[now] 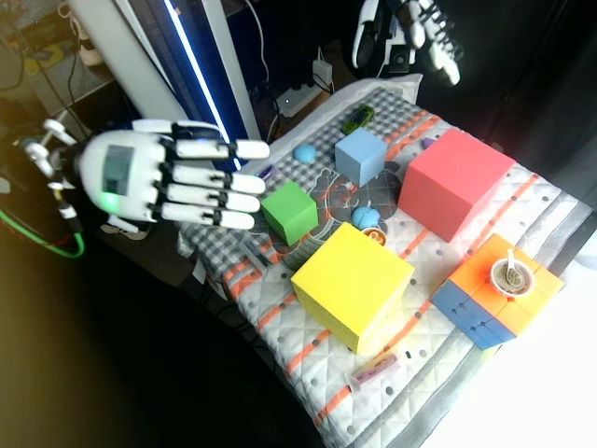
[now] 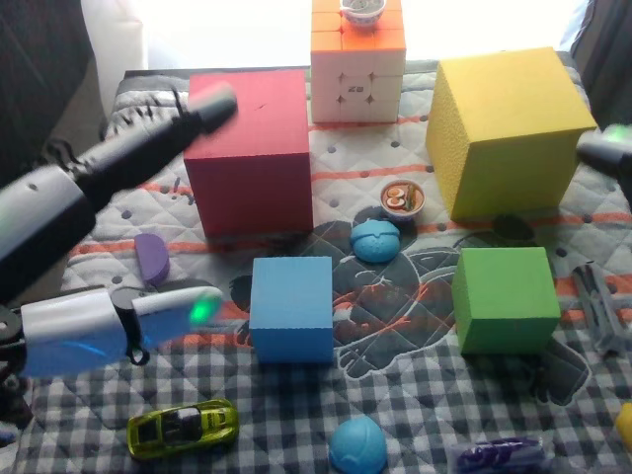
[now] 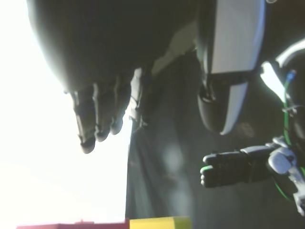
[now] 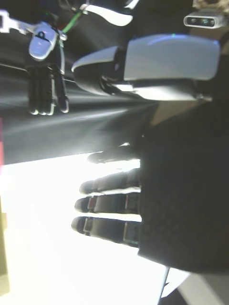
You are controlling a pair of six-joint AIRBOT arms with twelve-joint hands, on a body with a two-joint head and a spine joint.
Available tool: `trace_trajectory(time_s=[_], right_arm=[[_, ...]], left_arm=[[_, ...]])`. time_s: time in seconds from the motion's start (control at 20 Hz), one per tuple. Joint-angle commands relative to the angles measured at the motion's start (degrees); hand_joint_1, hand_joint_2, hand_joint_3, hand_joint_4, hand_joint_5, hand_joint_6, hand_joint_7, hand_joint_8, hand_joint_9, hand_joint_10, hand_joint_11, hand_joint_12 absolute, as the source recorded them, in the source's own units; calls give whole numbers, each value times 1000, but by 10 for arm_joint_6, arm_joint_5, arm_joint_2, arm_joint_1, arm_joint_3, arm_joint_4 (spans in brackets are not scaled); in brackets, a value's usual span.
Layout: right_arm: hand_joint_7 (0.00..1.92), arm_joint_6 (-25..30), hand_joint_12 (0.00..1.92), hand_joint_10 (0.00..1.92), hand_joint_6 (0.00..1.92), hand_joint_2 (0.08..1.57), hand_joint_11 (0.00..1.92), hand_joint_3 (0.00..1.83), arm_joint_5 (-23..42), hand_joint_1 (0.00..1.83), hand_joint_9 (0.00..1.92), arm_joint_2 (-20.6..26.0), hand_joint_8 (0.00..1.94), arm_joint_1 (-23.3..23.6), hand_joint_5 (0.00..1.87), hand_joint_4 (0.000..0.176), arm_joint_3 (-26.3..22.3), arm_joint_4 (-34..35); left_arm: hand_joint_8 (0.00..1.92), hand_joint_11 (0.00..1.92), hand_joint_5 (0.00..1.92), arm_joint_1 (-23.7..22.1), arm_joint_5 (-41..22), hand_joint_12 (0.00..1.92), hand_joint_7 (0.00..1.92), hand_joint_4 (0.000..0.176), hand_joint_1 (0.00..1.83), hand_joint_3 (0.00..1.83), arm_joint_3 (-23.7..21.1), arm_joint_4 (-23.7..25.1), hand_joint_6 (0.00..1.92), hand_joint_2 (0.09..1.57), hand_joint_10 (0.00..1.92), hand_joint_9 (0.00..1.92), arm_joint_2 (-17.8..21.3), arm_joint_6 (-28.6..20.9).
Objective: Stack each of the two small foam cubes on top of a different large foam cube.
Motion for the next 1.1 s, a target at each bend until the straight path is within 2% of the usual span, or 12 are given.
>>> trace_trajectory(time_s=[0.0, 0.1, 0.2, 0.3, 0.35, 0.4, 0.5, 0.6, 0.75, 0.85, 0.9, 1.05], right_arm=[[112, 2, 1299, 499, 36, 1212, 0, 34, 62, 593, 0, 3, 31, 8, 16, 0, 2, 5], [48, 2, 1257, 326, 0, 1186, 0, 4, 43, 579, 0, 0, 5, 14, 0, 0, 5, 3], [7, 2, 1301, 259, 0, 1147, 0, 0, 15, 623, 0, -4, 0, 30, 0, 0, 8, 2], [0, 2, 1185, 169, 0, 1137, 0, 0, -32, 606, 0, -16, 0, 64, 0, 0, 20, -7], [0, 2, 1092, 111, 0, 1144, 0, 0, -55, 566, 0, -26, 0, 82, 0, 0, 28, -13], [0, 2, 1202, 122, 0, 1130, 0, 0, -74, 542, 3, -33, 0, 95, 0, 0, 33, -18], [0, 2, 1526, 292, 0, 1093, 0, 0, -122, 548, 0, -54, 0, 129, 0, 0, 48, -32], [27, 2, 1439, 407, 0, 1080, 0, 0, -152, 509, 0, -72, 6, 146, 0, 0, 61, -37], [54, 2, 1336, 437, 0, 1061, 0, 0, -182, 560, 0, -90, 8, 156, 0, 0, 74, -37], [56, 2, 1369, 423, 0, 1047, 0, 0, -197, 582, 0, -97, 6, 161, 0, 0, 79, -37], [53, 2, 1409, 414, 0, 1046, 0, 0, -207, 583, 0, -101, 3, 164, 0, 0, 82, -37], [63, 2, 1455, 398, 0, 1027, 0, 0, -236, 617, 0, -112, 4, 173, 0, 0, 91, -36]], left_arm=[[19, 0, 1, -6, -61, 1078, 35, 55, 504, 12, -1, 6, 5, 1228, 233, 0, -3, -3], [0, 0, 0, -13, -42, 958, 0, 49, 489, 2, 4, 7, 0, 1220, 25, 0, -13, -3], [0, 0, 0, -25, -15, 396, 0, 53, 449, 2, 11, 13, 0, 1214, 0, 0, -22, -3], [0, 0, 0, -49, 28, 282, 0, 52, 490, 0, 19, 25, 0, 1167, 0, 0, -32, -3], [0, 0, 0, -58, 43, 184, 0, 32, 516, 0, 23, 27, 0, 1150, 0, 0, -37, -3], [0, 0, 0, -63, 54, 166, 0, 46, 518, 0, 27, 27, 0, 1141, 0, 0, -41, -3], [0, 0, 0, -72, 78, 255, 0, 58, 557, 0, 35, 27, 0, 1115, 0, 0, -50, -3], [0, 0, 0, -83, 109, 558, 0, 76, 625, 0, 45, 27, 0, 1064, 0, 0, -64, -3], [0, 0, 0, -96, 146, 802, 0, 98, 738, 0, 59, 26, 0, 1001, 0, 0, -84, -2], [0, 0, 0, -103, 167, 1099, 0, 79, 788, 0, 65, 25, 0, 978, 0, 0, -94, 5], [0, 0, 0, -107, 179, 1121, 0, 68, 810, 0, 68, 22, 0, 974, 0, 0, -101, 15], [0, 0, 0, -121, 222, 995, 0, 71, 907, 0, 82, 14, 0, 949, 0, 0, -126, 40]])
